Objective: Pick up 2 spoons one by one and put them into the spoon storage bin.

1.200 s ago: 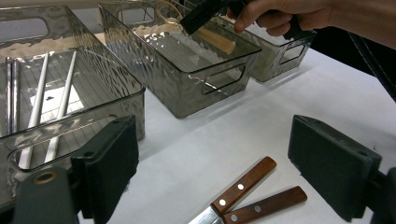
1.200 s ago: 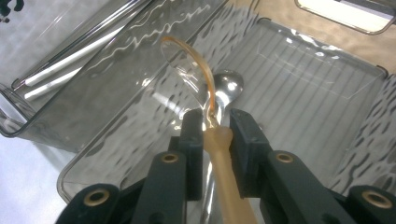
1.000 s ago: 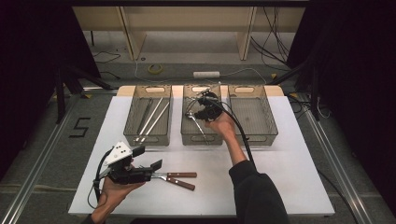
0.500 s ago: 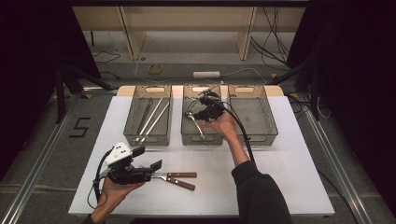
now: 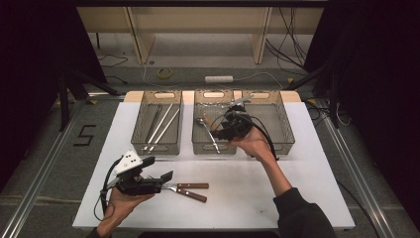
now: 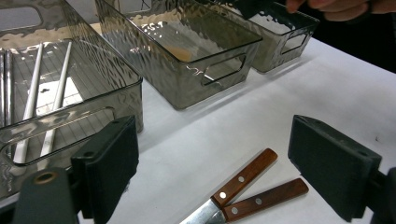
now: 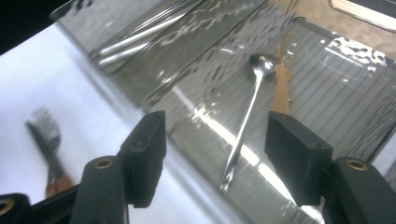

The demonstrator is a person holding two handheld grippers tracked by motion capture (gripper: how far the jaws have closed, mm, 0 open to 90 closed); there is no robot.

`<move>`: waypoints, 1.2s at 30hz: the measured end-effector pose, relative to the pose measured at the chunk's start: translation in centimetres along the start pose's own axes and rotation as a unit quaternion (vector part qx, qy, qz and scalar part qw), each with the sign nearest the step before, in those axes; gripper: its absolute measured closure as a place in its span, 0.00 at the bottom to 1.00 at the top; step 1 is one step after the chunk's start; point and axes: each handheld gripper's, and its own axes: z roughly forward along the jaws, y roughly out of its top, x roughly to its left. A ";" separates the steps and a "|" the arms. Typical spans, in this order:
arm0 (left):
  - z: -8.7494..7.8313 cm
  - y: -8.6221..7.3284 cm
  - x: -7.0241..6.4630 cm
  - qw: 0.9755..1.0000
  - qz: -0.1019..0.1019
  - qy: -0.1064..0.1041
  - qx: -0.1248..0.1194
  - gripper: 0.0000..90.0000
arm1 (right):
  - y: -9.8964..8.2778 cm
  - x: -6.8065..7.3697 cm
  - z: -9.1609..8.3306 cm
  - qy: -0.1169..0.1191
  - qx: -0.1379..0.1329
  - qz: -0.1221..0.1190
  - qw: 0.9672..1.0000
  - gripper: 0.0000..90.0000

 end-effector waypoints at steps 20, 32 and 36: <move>1.9 0.2 0.3 0.997 0.013 -0.010 0.071 0.17 | -7.8 2.1 -4.8 0.015 -0.054 -0.015 0.998 0.36; 3.8 0.6 -0.1 0.990 0.044 -0.020 0.133 0.18 | -11.0 1.6 -6.1 0.019 -0.089 0.006 0.996 0.36; 4.3 0.7 -0.1 0.987 0.053 -0.020 0.149 0.18 | -11.5 1.7 -6.3 0.021 -0.092 0.007 0.995 0.36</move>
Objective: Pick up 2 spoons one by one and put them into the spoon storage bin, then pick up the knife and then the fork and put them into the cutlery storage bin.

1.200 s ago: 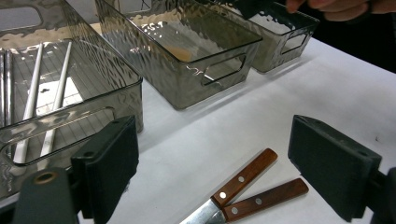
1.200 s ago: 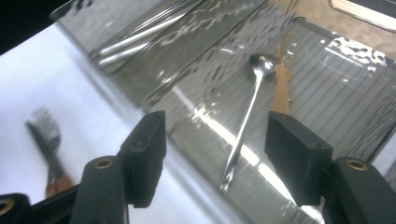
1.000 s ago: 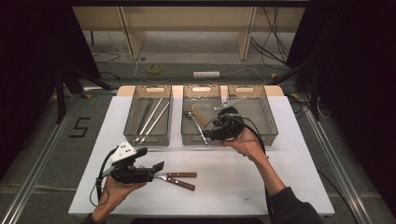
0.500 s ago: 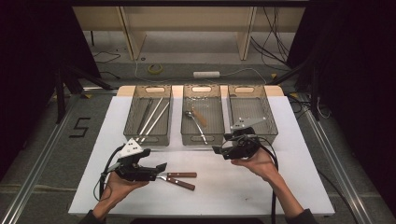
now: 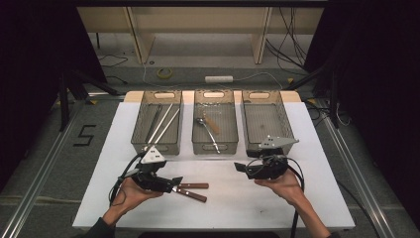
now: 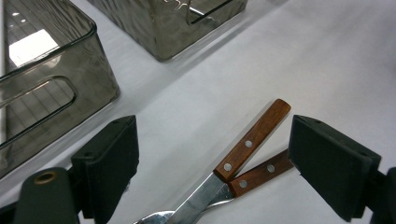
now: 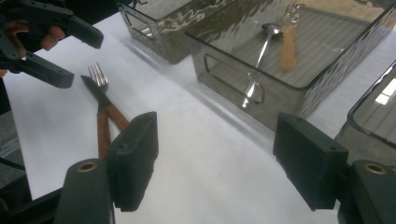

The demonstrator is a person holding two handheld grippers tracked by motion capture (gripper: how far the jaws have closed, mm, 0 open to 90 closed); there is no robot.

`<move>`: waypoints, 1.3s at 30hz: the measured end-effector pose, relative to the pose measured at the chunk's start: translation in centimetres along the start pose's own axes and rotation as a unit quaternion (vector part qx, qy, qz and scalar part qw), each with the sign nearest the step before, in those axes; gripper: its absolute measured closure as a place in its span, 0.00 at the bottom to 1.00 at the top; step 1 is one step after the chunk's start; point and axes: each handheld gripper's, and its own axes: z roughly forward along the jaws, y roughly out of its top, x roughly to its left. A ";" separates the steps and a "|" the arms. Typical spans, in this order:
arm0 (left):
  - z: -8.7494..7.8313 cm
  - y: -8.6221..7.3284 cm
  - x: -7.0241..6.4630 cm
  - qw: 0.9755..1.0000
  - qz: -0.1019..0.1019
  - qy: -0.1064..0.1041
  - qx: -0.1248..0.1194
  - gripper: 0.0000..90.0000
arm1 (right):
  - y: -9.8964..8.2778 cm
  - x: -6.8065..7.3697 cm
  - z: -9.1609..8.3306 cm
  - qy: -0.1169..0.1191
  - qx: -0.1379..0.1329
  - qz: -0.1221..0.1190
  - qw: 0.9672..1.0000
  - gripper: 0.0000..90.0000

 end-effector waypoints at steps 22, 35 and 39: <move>1.8 1.8 -0.3 0.996 0.049 -0.004 0.069 0.18 | -2.9 0.2 -1.8 0.003 -0.030 0.033 0.999 0.30; 2.6 2.3 -0.1 0.993 0.063 -0.002 0.103 0.19 | -3.4 0.7 -1.9 0.012 -0.025 0.031 0.999 0.30; 2.9 2.4 0.0 0.992 0.065 -0.005 0.111 0.19 | -3.5 0.7 -1.9 0.013 -0.023 0.031 0.999 0.30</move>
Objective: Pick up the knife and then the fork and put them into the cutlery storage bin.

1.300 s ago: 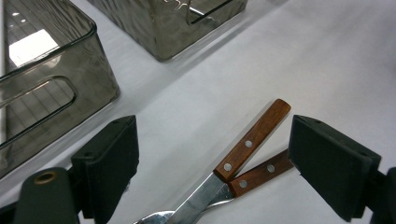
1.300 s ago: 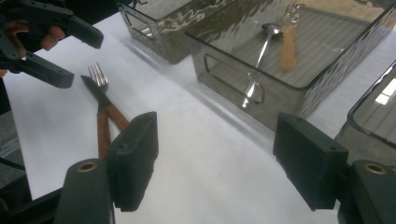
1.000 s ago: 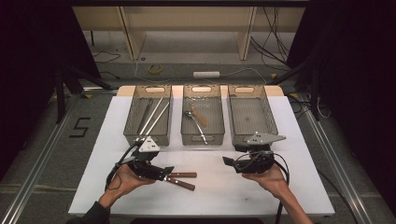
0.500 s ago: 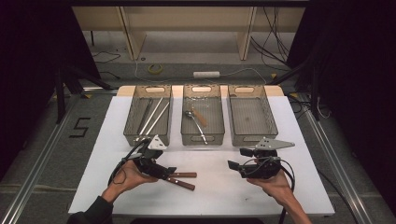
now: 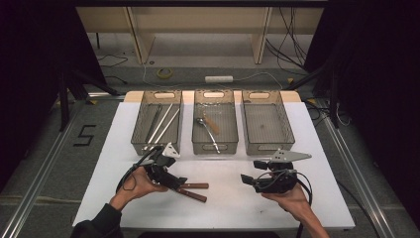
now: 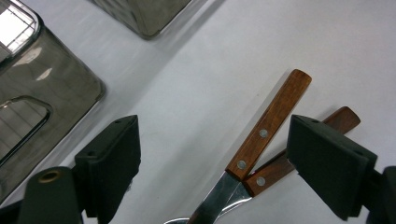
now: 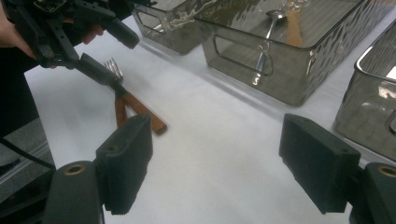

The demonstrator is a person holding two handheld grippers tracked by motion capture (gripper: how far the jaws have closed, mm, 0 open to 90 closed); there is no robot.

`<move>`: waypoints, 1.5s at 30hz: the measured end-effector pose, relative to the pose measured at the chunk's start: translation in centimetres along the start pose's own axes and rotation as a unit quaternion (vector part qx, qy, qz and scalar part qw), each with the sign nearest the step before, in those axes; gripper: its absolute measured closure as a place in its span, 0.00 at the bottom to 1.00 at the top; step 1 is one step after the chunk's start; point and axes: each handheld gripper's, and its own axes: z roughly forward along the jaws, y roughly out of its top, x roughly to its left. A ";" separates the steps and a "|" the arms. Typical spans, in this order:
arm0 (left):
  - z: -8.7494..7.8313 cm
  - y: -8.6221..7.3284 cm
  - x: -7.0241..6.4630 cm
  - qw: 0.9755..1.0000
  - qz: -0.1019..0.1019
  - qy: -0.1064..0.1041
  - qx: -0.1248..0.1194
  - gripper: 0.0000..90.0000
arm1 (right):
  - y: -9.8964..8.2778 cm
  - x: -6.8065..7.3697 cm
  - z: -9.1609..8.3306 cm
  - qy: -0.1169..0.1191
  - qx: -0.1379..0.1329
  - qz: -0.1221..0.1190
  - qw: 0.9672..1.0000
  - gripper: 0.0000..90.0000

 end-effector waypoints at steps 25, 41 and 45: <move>2.2 0.6 -0.9 0.993 0.074 -0.024 0.088 0.46 | -0.1 0.1 0.3 -0.003 0.012 -0.010 1.000 0.30; 3.3 0.8 -1.1 0.991 0.083 -0.036 0.103 0.56 | 0.0 0.3 0.6 -0.004 0.020 -0.014 1.000 0.30; 3.3 0.9 -1.1 0.990 0.087 -0.039 0.107 0.58 | 0.0 0.3 0.5 -0.004 0.020 -0.014 1.000 0.30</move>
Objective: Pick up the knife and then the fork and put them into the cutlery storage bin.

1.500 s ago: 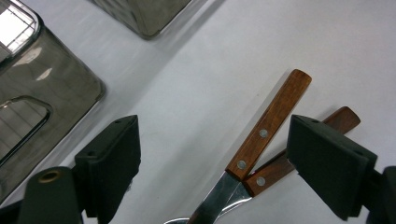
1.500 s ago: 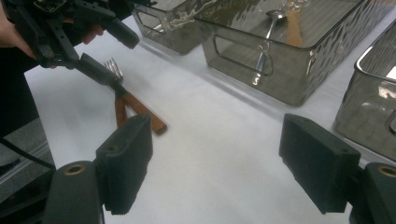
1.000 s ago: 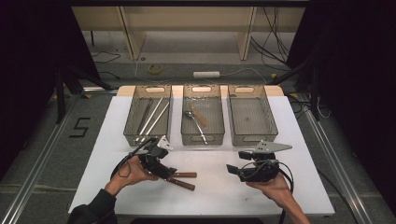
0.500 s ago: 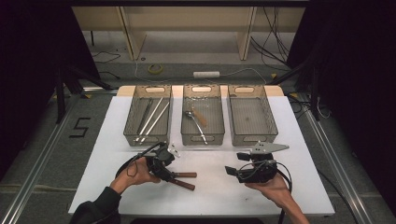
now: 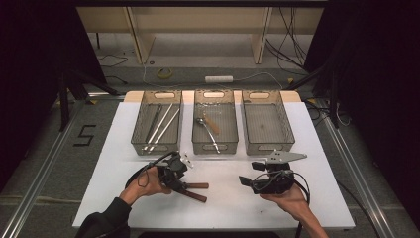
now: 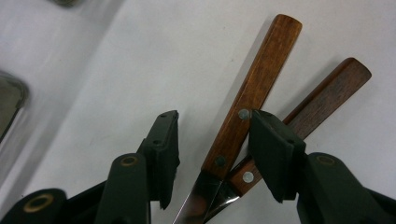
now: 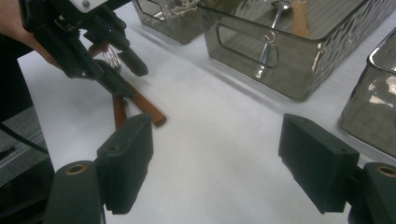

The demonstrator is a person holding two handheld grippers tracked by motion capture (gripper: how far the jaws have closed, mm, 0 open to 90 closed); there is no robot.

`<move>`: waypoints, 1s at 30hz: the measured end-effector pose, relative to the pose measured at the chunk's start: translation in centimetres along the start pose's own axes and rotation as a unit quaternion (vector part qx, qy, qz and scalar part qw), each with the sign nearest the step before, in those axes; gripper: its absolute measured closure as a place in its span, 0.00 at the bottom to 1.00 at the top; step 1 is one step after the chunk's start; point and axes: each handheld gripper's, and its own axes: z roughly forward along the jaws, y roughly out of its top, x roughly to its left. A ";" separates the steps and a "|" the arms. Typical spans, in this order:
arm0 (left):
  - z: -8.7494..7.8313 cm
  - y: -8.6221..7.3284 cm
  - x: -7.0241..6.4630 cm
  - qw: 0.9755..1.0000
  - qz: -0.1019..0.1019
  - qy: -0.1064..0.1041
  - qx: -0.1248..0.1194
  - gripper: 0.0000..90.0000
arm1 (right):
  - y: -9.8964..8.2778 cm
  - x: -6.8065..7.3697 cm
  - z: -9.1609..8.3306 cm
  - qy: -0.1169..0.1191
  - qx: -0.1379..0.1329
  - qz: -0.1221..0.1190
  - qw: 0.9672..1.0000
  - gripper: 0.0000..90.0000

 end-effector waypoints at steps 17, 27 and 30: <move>0.8 0.7 -0.4 0.999 0.020 -0.007 0.031 0.64 | 0.1 -0.2 -0.1 -0.003 -0.002 0.002 1.000 0.31; 0.8 1.0 -0.6 0.999 0.028 -0.012 0.038 0.72 | 0.1 -0.2 -0.1 -0.005 -0.001 0.002 1.000 0.31; 0.8 1.0 -0.7 0.998 0.037 -0.016 0.041 0.76 | 0.1 -0.2 -0.1 -0.006 -0.002 0.002 1.000 0.31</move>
